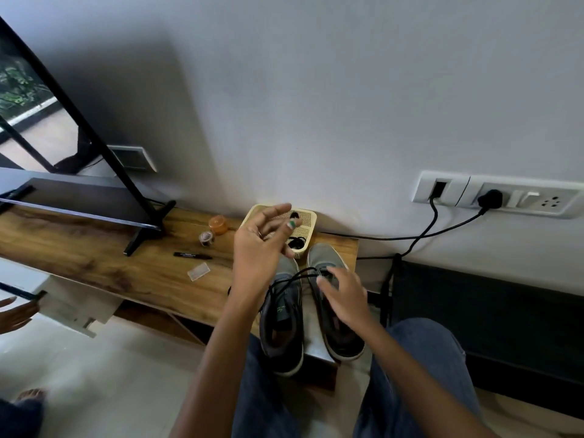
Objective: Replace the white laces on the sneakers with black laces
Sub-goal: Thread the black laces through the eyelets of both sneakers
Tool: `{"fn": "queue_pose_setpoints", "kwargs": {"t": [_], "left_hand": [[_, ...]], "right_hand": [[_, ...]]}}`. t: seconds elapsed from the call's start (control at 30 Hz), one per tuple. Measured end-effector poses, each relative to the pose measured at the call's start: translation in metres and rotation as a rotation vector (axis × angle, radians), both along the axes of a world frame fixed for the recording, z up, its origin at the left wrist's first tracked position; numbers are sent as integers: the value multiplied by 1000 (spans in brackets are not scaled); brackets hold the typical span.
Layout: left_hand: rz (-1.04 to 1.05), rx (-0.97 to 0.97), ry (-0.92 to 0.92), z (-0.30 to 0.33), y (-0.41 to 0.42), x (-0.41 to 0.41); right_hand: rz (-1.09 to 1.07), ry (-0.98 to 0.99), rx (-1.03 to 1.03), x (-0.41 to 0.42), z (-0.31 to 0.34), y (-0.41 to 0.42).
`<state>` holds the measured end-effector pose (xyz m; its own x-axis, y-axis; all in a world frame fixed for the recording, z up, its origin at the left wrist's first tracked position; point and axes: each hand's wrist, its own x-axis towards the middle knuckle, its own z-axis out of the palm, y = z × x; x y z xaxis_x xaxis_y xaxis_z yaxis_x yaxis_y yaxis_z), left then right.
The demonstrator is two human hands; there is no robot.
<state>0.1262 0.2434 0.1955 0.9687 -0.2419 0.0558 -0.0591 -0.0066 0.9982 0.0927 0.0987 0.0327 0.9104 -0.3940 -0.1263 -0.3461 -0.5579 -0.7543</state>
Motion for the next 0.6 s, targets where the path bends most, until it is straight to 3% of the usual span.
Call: {"fn": "queue_pose_setpoints", "kwargs": {"t": [0.1,0.17,0.27,0.37,0.47,0.6], "left_hand": [[-41,71,36,-17,-3,-1],[-70,95,51,-26,-5,-3],[-133,82,73,-34,-5,-8],[-232,91,90,-40,-4,-13],[-279,176,82,-51,-1,-14],[-309,472,58,-82,4,-12]], "right_hand": [[-169,-331,572,1,54,4],[-160,-325,833,1,83,2],[-38,-221,1011,-2,96,-2],[-50,-189,1258,-7,88,-3],[-85,-245,1305,-12,77,-6],[-165,-205,1040,-25,55,-5]]}}
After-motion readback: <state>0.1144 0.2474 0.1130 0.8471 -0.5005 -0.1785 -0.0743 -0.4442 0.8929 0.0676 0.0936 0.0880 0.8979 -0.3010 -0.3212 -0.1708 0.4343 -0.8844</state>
